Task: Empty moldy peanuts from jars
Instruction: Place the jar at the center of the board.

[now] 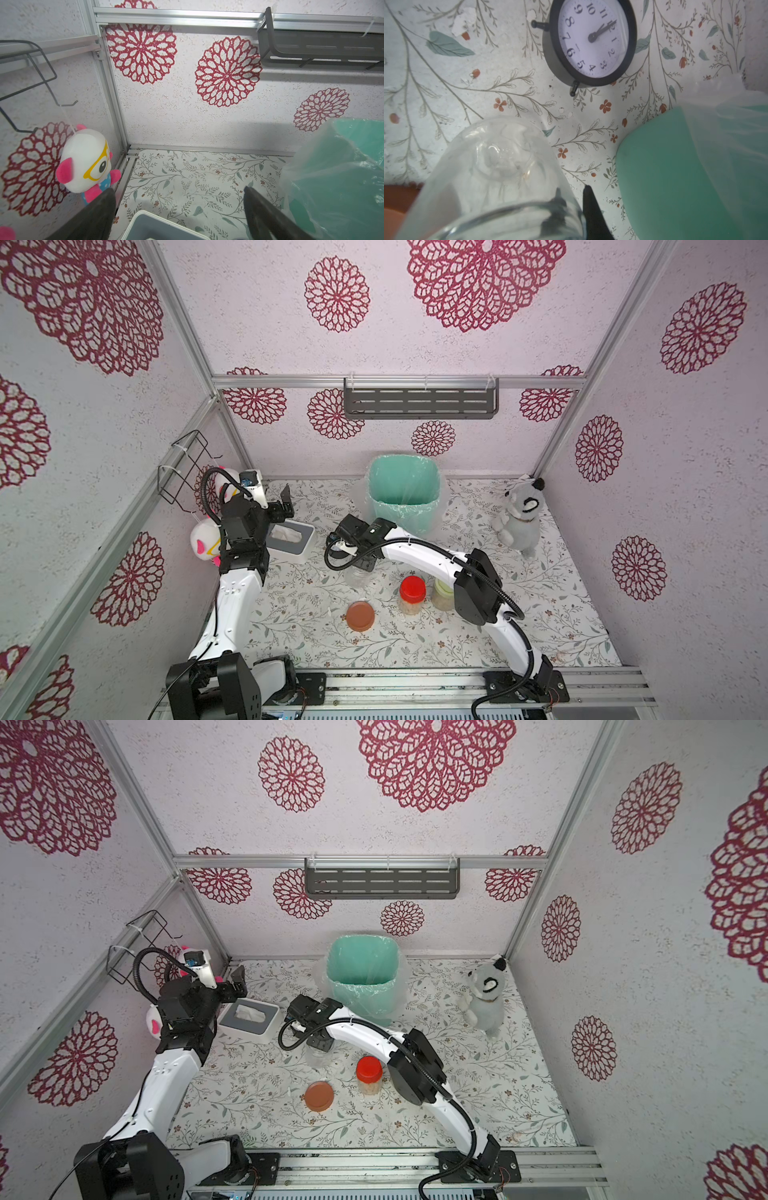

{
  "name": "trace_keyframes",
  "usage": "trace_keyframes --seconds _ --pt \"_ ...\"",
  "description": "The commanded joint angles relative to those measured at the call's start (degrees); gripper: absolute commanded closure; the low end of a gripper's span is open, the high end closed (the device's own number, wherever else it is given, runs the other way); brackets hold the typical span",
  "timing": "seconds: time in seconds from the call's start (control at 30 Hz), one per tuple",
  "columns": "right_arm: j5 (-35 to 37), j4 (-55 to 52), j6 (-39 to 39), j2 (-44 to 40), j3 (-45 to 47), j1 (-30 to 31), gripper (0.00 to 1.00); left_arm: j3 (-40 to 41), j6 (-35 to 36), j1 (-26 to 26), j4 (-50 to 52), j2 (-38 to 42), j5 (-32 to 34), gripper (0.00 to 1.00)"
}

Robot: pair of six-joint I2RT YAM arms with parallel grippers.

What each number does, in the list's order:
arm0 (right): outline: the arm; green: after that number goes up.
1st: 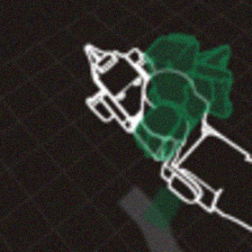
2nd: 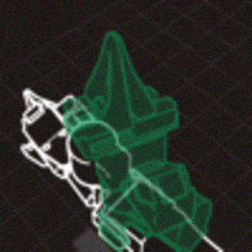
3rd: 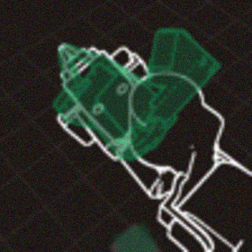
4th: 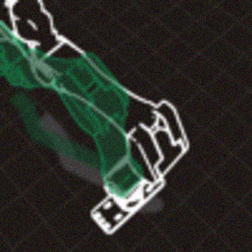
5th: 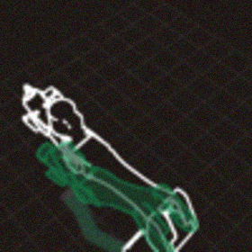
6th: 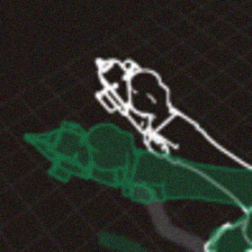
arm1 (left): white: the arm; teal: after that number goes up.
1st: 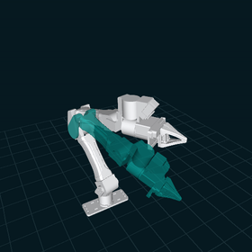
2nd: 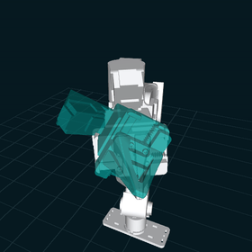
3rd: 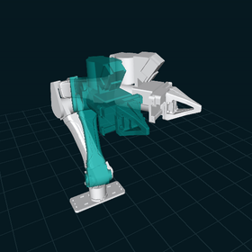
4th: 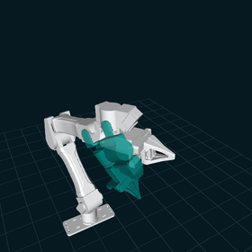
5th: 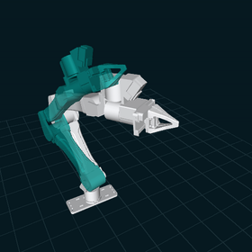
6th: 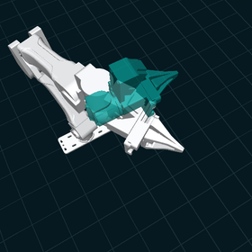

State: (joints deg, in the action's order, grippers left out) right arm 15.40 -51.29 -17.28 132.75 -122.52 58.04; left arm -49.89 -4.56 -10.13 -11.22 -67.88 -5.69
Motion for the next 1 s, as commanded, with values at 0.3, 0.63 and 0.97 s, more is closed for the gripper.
trace_keyframes --seconds 0.3,0.63,0.97 --pt "2.9 -0.1 1.4 -0.3 -3.2 1.2 0.8 -1.9 -1.2 -1.0 0.7 0.7 0.2 0.03" --pt "1.7 -1.3 2.8 -0.8 -5.6 1.3 0.67 -1.9 -1.3 -1.3 0.6 0.8 0.2 0.03" --pt "-0.3 1.3 6.8 -5.0 -4.1 1.4 0.58 -1.8 -1.1 -1.5 0.5 1.3 0.1 0.03"
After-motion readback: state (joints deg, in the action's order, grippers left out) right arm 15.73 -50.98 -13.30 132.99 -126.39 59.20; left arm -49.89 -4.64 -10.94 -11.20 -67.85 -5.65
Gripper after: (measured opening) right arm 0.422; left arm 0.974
